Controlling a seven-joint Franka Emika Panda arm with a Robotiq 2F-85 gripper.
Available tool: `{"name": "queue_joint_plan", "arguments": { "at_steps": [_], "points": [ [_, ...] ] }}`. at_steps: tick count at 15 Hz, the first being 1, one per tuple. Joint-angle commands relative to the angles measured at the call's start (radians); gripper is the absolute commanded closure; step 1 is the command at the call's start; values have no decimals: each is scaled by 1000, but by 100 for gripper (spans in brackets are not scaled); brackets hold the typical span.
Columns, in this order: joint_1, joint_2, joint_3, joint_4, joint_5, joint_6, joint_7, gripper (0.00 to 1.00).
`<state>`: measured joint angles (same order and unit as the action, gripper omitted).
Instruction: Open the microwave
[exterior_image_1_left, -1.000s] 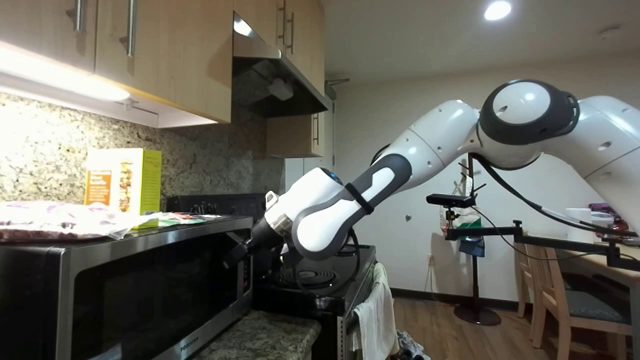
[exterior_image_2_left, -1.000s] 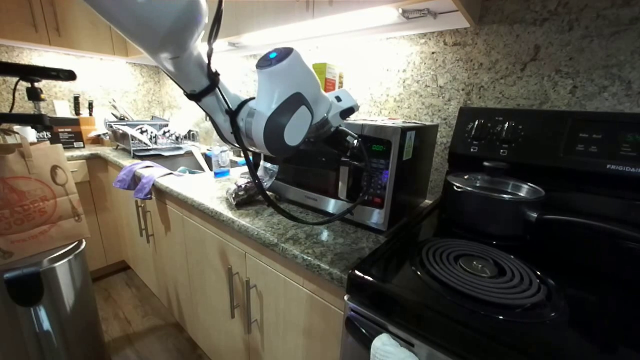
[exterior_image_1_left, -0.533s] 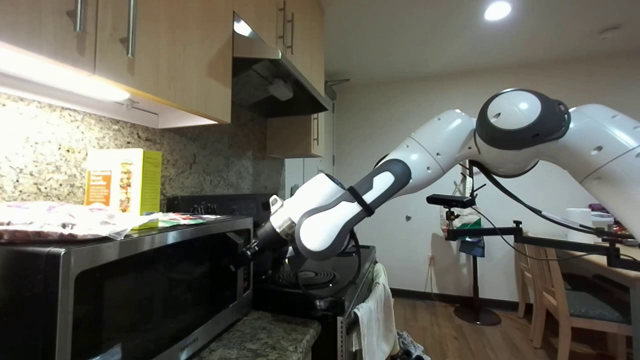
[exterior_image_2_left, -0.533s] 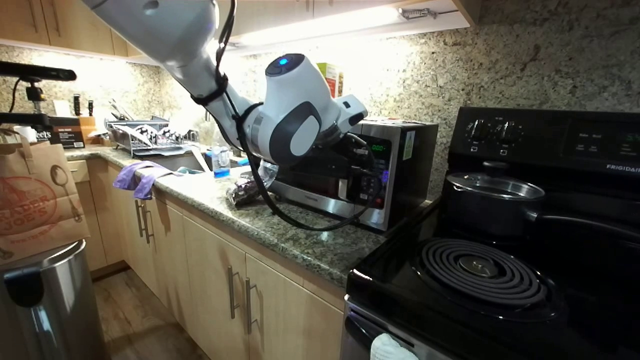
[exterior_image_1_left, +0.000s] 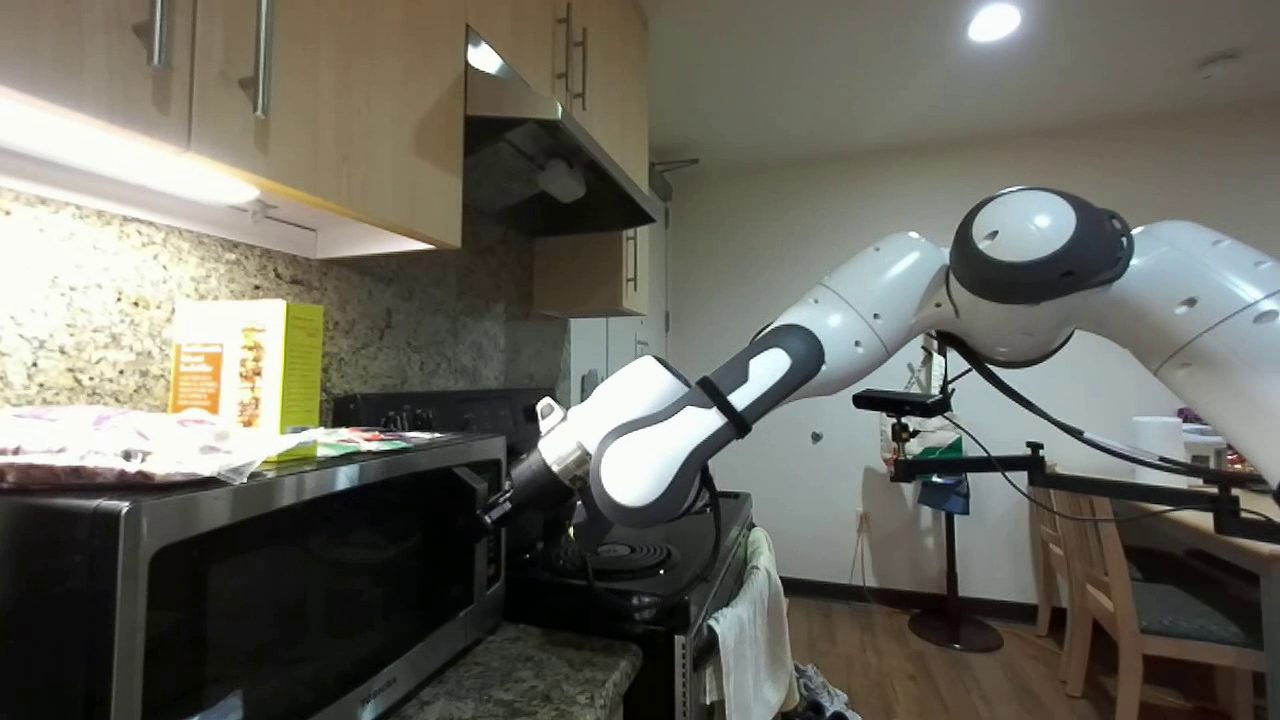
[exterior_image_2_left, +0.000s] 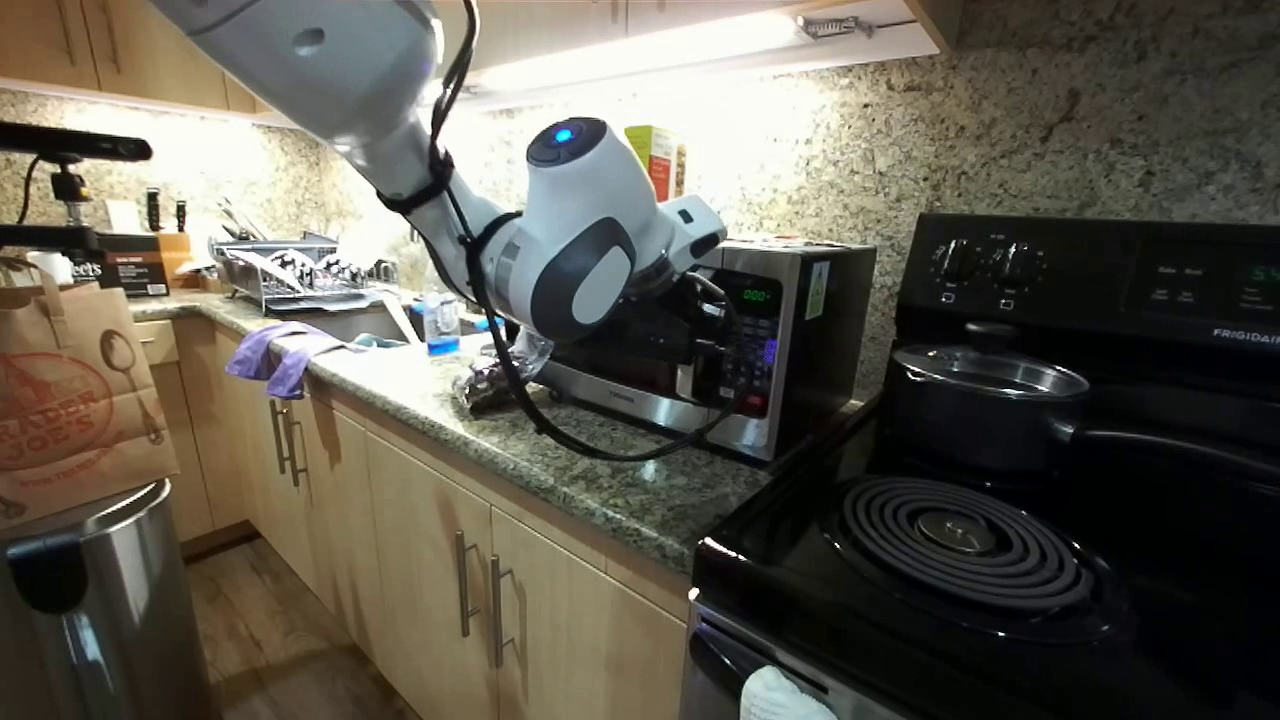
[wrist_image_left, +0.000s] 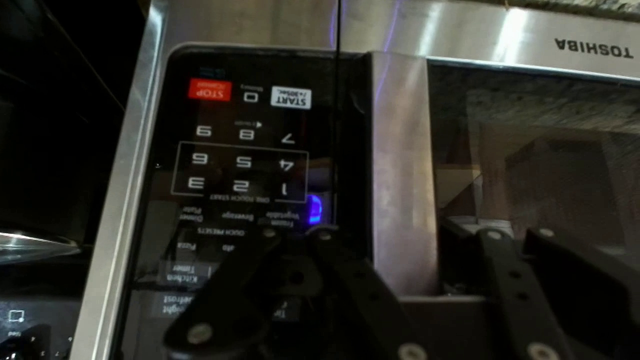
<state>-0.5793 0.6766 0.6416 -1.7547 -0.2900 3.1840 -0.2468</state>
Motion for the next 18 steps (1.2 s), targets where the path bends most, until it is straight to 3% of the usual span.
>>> {"name": "queue_joint_plan", "arguments": {
  "at_steps": [1, 2, 6, 7, 13, 18],
  "points": [
    [-53, 48, 42, -65, -44, 126, -61, 96],
    [-53, 57, 39, -74, -53, 169, -63, 100],
    [-52, 78, 17, -124, -77, 326, -42, 98],
    [-73, 104, 53, -61, -85, 278, -53, 98],
    [-113, 92, 92, -80, -88, 277, -51, 98],
    [-135, 7, 100, -143, -67, 269, -19, 98]
  ]
}}
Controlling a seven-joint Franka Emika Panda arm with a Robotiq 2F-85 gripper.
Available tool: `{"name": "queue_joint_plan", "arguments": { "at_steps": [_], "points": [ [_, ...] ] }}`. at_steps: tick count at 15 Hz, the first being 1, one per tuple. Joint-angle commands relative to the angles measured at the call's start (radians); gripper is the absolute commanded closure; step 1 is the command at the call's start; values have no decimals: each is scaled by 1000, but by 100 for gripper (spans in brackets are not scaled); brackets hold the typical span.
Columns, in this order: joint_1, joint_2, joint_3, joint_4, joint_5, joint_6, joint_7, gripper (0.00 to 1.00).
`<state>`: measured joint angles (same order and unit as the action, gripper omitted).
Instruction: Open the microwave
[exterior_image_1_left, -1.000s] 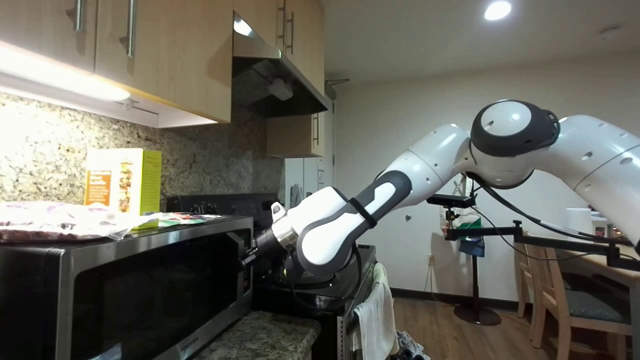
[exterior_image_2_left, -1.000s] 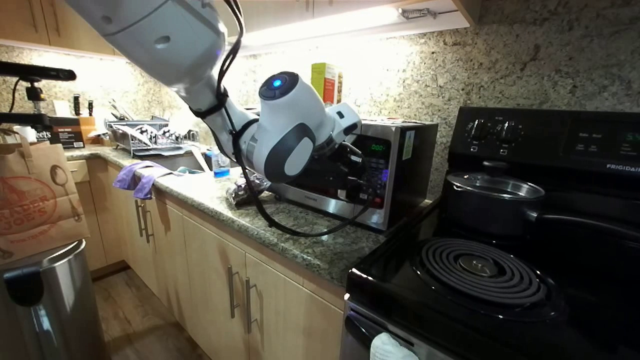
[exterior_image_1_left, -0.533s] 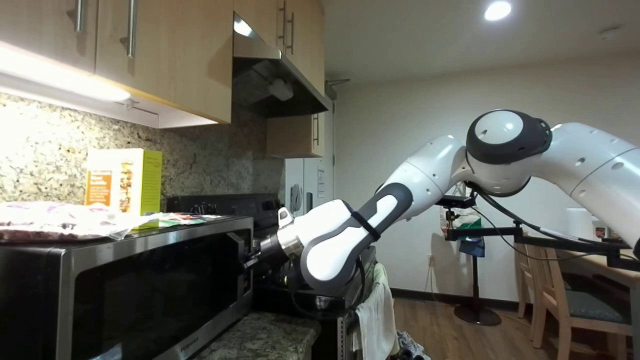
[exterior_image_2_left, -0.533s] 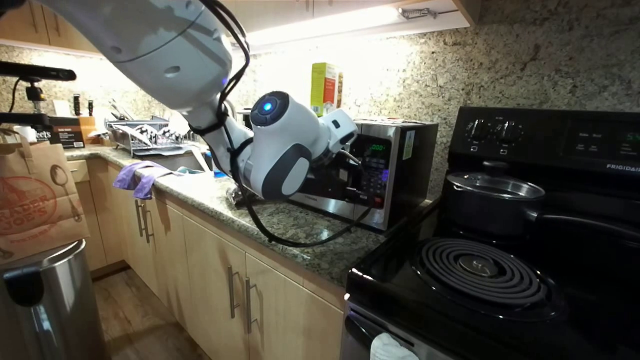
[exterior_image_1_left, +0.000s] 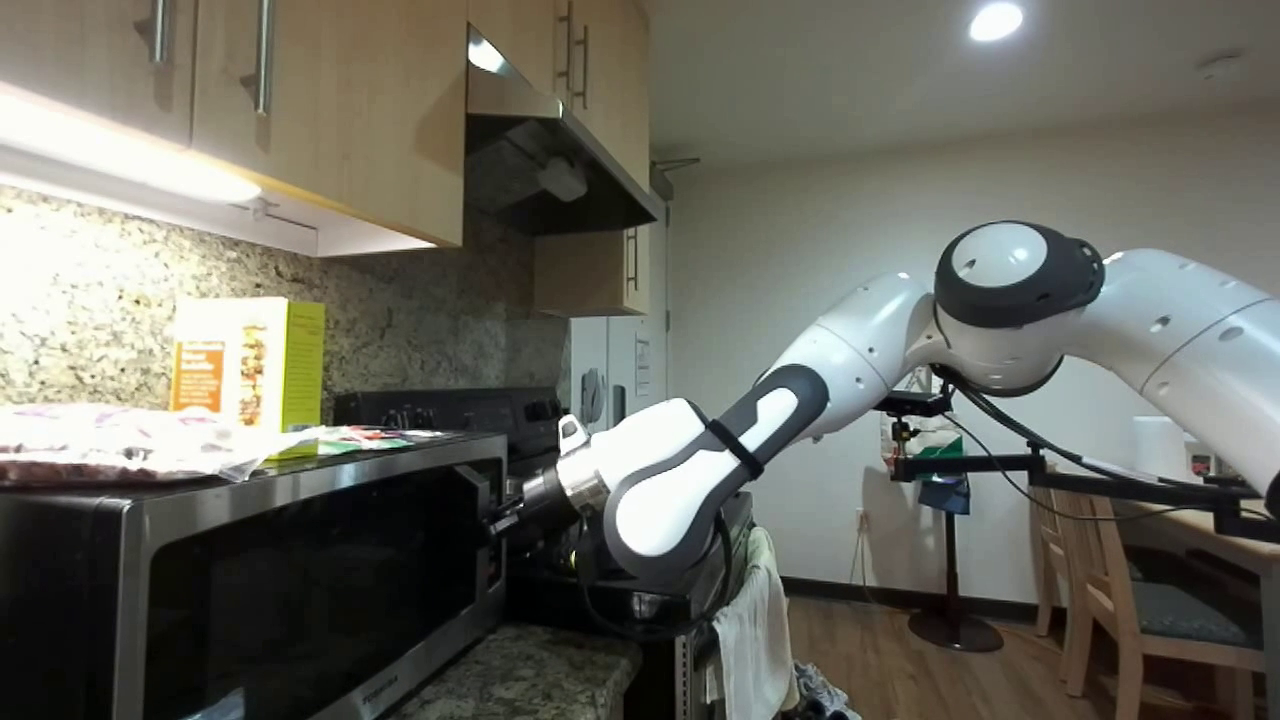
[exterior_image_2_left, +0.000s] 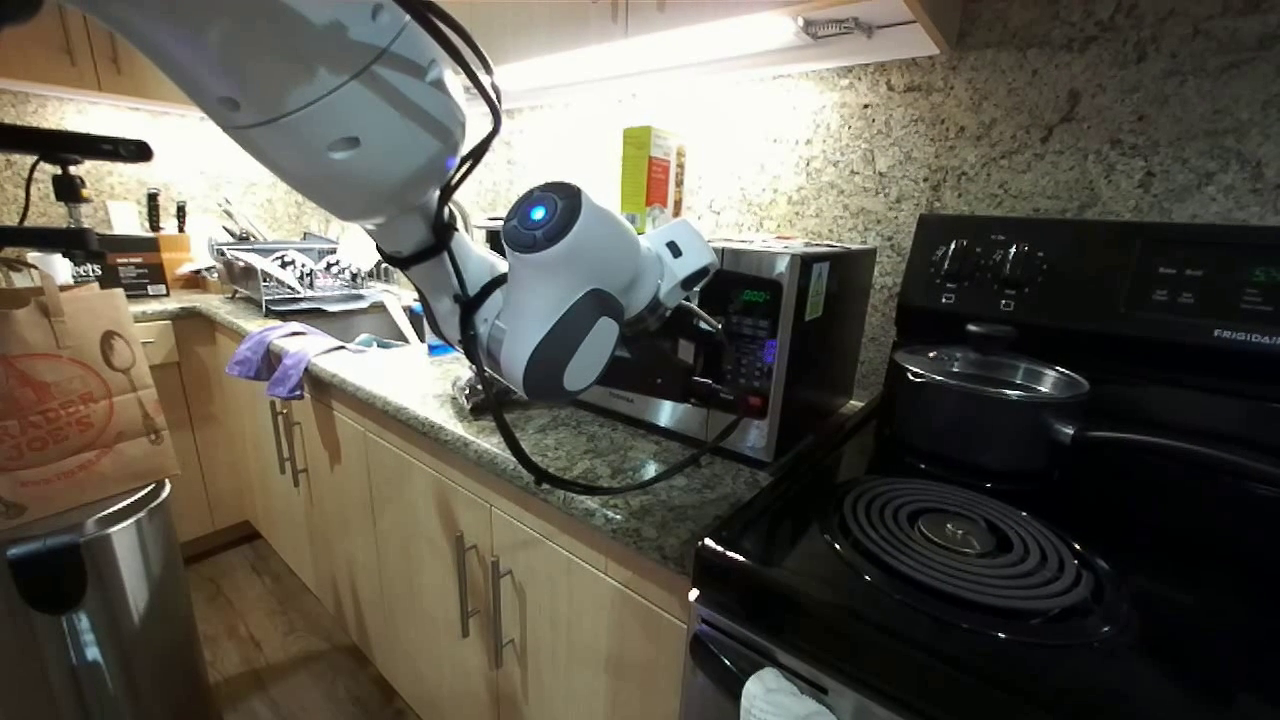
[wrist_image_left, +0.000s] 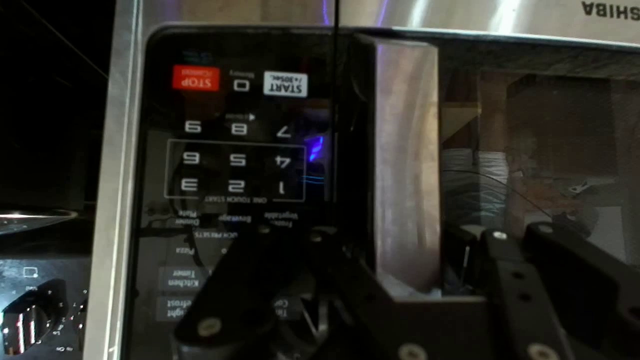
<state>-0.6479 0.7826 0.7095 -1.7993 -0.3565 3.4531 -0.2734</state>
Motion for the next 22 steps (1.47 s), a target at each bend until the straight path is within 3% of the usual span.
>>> {"name": "queue_joint_plan", "arguments": {
  "at_steps": [1, 7, 8, 12, 19, 22],
  "points": [
    [-65, -110, 27, -119, 0, 10, 12, 98],
    [-83, -205, 27, -193, 18, 3, 27, 98],
    [-79, -217, 24, -198, 25, 3, 34, 73],
    [-62, -272, 5, -231, 60, -16, 70, 50],
    [-17, -452, -46, -306, 242, -125, 154, 5],
    [-16, -540, -39, -384, 278, -198, 199, 0]
  ]
}}
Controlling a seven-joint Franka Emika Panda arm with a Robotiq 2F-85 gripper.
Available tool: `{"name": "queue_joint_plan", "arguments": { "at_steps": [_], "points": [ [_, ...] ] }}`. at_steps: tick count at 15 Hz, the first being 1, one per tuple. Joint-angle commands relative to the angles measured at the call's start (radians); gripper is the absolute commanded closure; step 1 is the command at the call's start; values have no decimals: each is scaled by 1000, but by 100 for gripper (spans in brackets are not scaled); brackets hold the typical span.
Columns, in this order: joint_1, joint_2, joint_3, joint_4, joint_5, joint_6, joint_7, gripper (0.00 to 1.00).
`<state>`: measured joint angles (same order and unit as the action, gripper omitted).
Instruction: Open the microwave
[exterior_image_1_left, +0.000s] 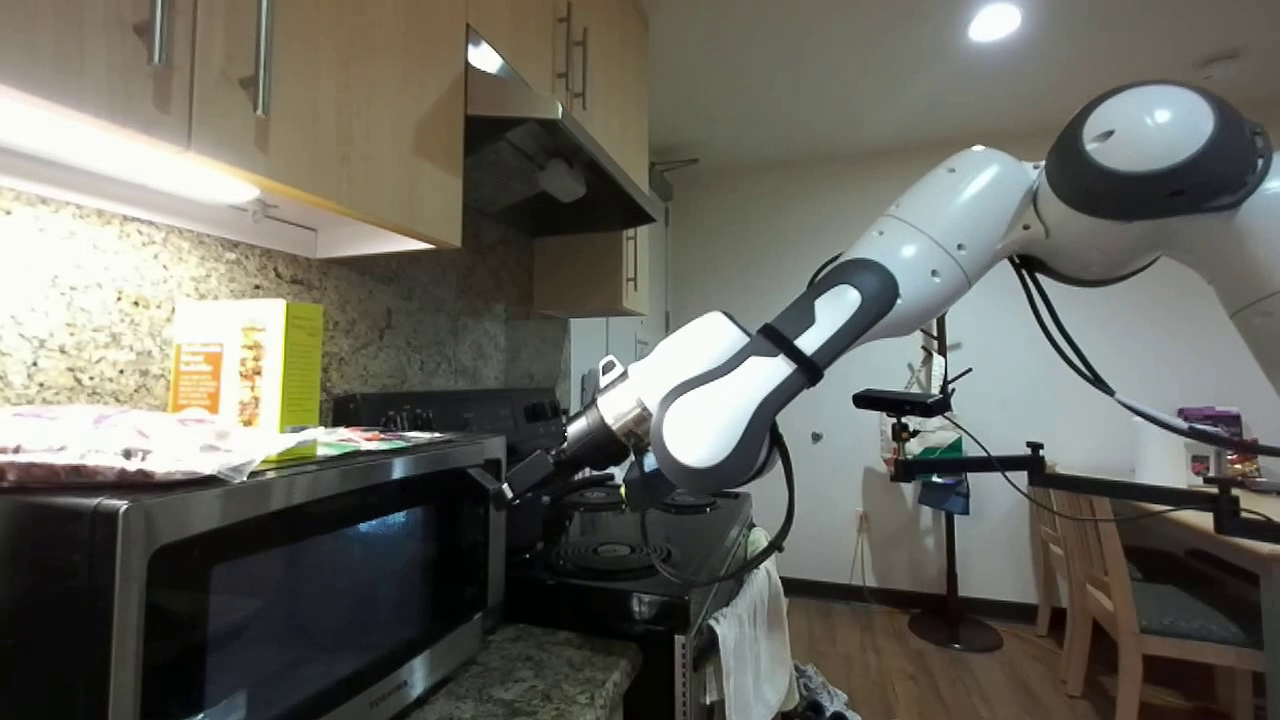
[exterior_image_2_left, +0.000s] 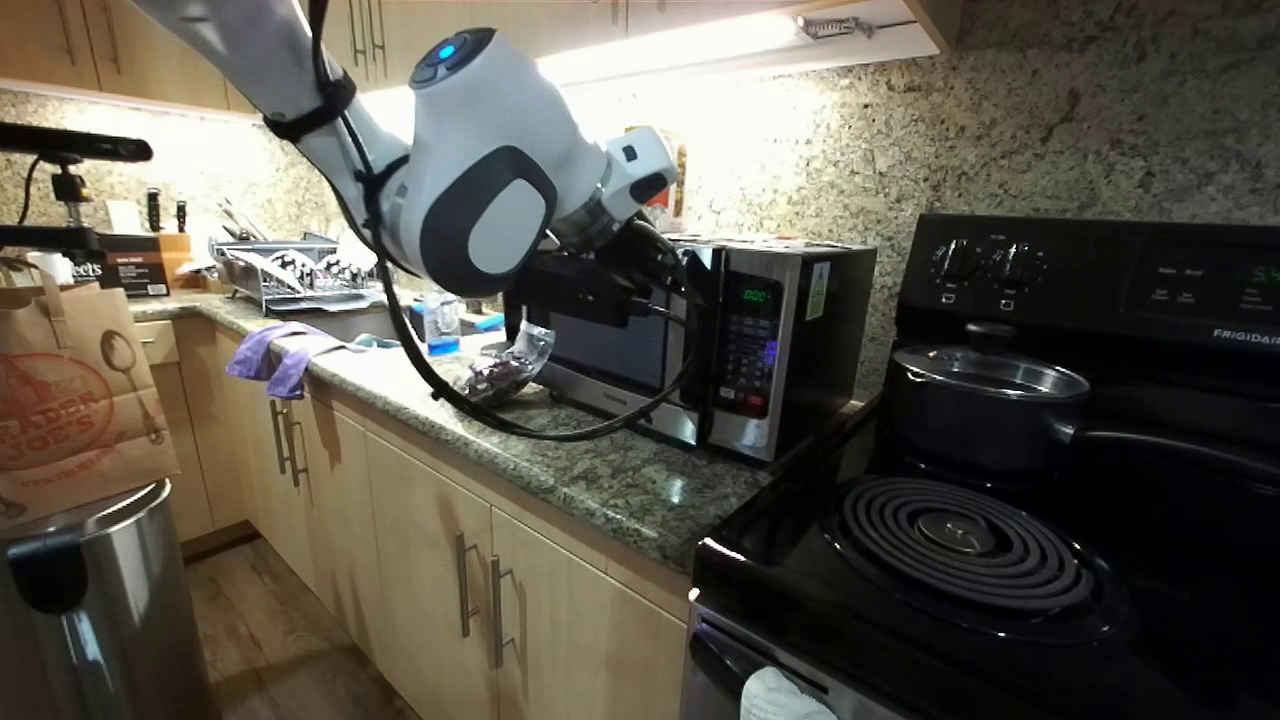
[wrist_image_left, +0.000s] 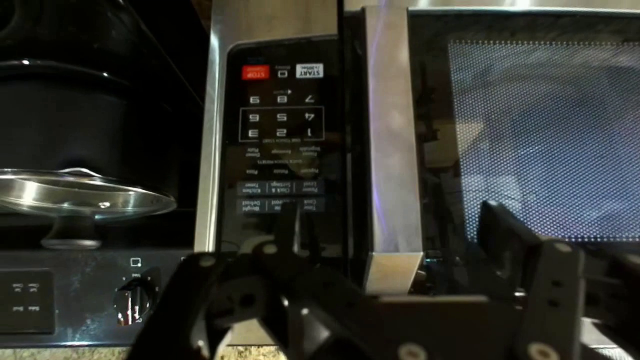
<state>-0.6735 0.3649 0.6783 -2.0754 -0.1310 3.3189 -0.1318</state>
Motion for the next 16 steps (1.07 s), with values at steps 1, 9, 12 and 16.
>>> {"name": "queue_joint_plan", "arguments": {
  "at_steps": [1, 9, 12, 16],
  "points": [
    [11, -152, -6, -132, 59, -81, 71, 0],
    [-16, -216, 87, -161, 68, -219, 128, 0],
    [-22, -221, 87, -167, 68, -220, 130, 0],
    [-47, -364, 66, -245, 82, -305, 161, 0]
  ]
}}
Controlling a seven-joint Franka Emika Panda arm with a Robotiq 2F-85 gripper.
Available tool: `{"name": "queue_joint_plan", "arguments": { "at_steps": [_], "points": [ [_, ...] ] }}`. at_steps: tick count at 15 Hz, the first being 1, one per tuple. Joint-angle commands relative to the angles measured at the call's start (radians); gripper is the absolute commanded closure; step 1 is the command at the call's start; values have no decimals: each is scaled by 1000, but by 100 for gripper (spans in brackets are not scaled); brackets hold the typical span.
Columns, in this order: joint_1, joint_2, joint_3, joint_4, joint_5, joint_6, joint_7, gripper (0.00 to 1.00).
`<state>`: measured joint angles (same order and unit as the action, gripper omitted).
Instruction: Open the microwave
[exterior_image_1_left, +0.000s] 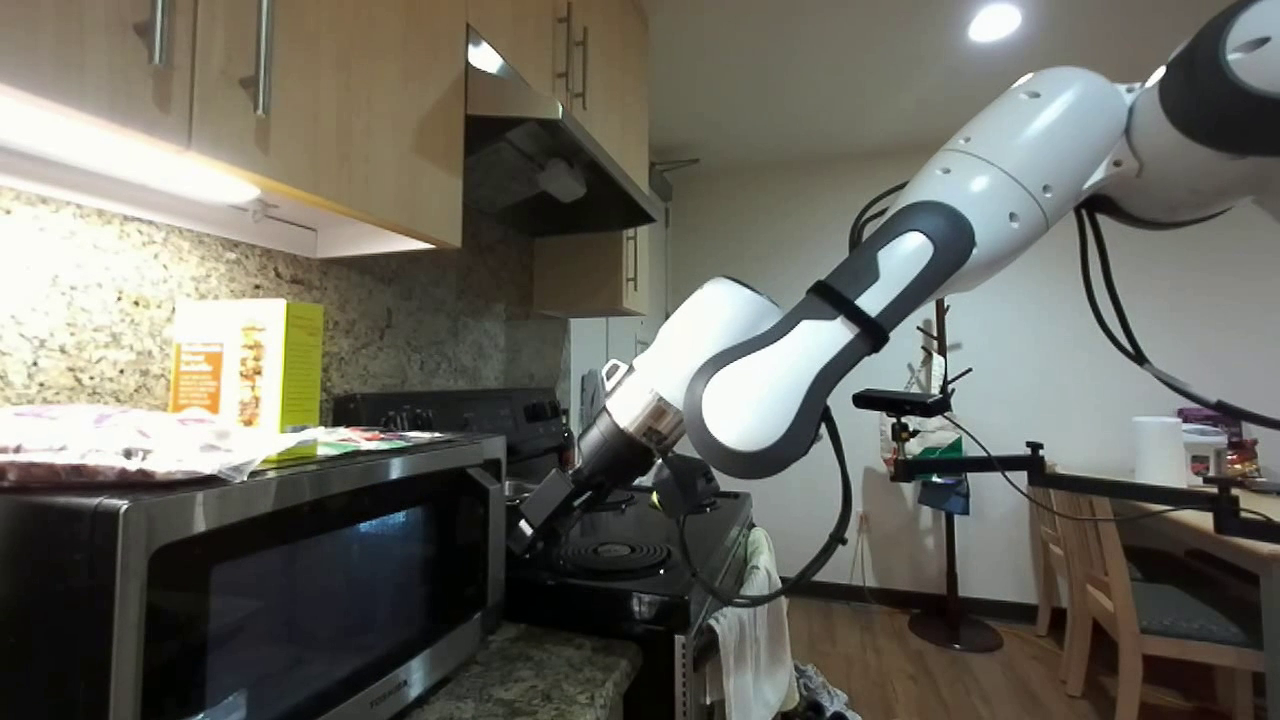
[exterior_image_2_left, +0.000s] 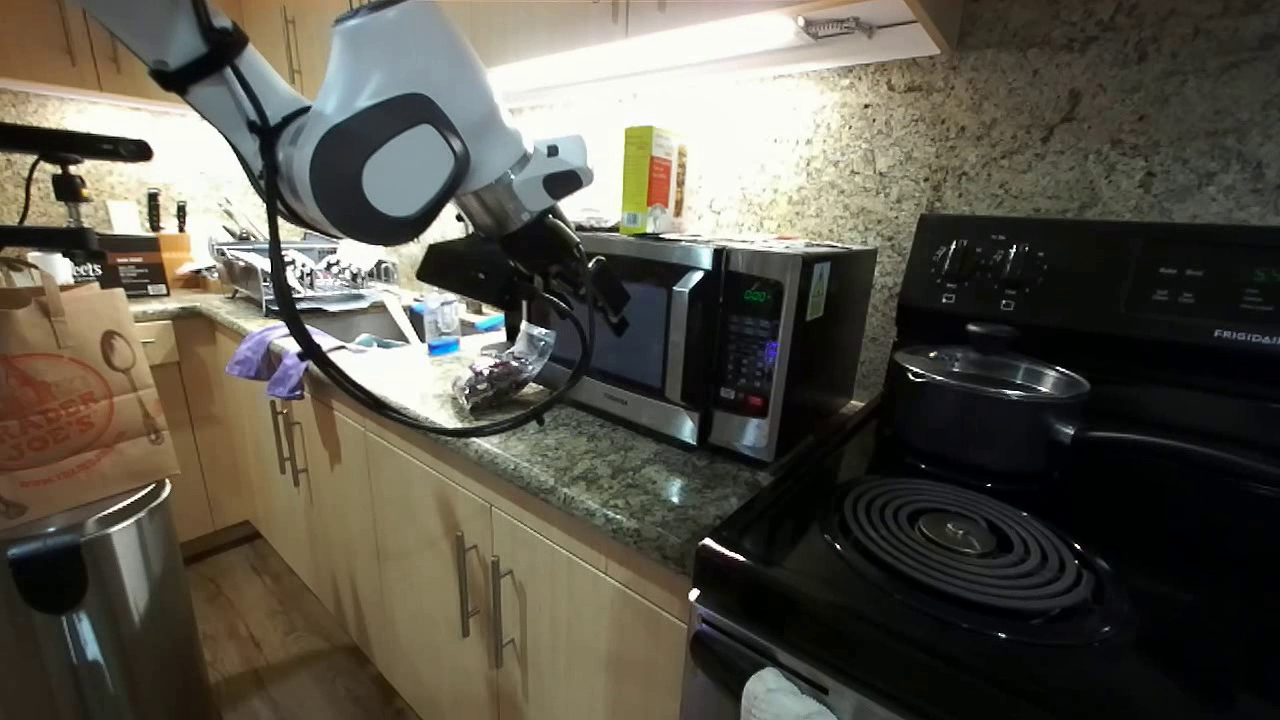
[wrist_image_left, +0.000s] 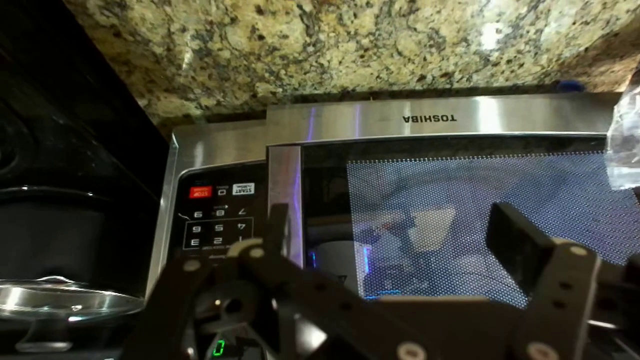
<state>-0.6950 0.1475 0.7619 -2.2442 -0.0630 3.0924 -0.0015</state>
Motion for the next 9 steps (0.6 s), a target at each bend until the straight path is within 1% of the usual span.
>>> {"name": "queue_joint_plan", "arguments": {
  "at_steps": [1, 2, 3, 4, 5, 6, 7, 8, 9],
  "points": [
    [-46, -193, -4, -100, 45, -131, 16, 0],
    [-58, -245, 3, -124, 87, -195, 4, 0],
    [-59, -294, -17, -144, 87, -237, 23, 0],
    [-47, -344, -24, -156, 163, -318, -33, 0],
    [-24, -392, -48, -166, 206, -392, -57, 0],
    [-5, -438, -68, -179, 227, -473, -77, 0],
    [164, -462, -241, -193, 144, -540, -16, 0],
    [211, -477, -280, -201, 175, -588, -61, 0],
    [293, -493, -357, -216, 185, -605, -87, 0]
  ]
}}
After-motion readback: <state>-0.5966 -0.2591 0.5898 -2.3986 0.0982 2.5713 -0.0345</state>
